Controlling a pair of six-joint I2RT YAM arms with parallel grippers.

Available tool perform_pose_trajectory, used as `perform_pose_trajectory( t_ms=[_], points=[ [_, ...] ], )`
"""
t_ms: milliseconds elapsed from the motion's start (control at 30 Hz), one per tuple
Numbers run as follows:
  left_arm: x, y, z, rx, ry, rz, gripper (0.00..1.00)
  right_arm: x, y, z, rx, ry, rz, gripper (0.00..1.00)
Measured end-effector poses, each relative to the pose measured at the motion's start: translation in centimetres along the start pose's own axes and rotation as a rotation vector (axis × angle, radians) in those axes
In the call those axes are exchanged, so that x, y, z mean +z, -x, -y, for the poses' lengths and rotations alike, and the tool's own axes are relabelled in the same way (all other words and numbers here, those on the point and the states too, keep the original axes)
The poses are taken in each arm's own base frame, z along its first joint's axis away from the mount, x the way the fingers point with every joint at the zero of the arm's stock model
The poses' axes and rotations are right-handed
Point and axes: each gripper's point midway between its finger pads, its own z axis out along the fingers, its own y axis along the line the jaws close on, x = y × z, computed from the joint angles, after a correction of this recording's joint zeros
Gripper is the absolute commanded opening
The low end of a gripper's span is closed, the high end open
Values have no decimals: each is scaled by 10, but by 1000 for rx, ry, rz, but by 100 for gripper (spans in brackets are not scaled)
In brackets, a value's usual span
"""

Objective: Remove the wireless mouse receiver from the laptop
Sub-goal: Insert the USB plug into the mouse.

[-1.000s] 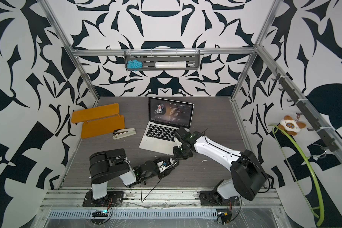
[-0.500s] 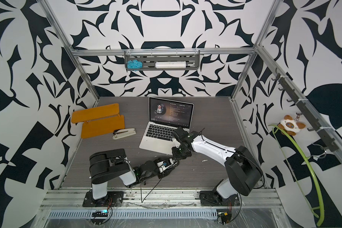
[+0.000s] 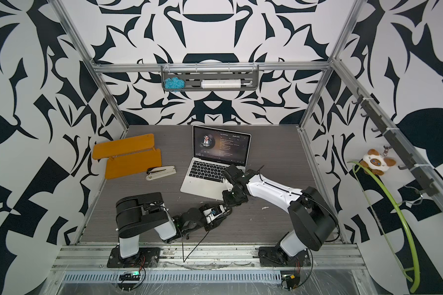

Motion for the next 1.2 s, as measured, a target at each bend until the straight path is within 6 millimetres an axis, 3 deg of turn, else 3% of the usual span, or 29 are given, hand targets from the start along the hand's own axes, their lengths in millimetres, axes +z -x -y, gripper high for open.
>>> perform_pose_trajectory(
  t_ms=[900, 1067, 1200],
  points=[
    [1, 0, 0, -2, 3, 0, 53, 8, 5, 2, -18, -21, -40, 0],
    [1, 0, -1, -2, 5, 0, 53, 7, 5, 1, -16, -16, -40, 14],
    [2, 1, -1, -1, 7, 2, 53, 8, 6, -4, -17, 6, -35, 17]
  ],
)
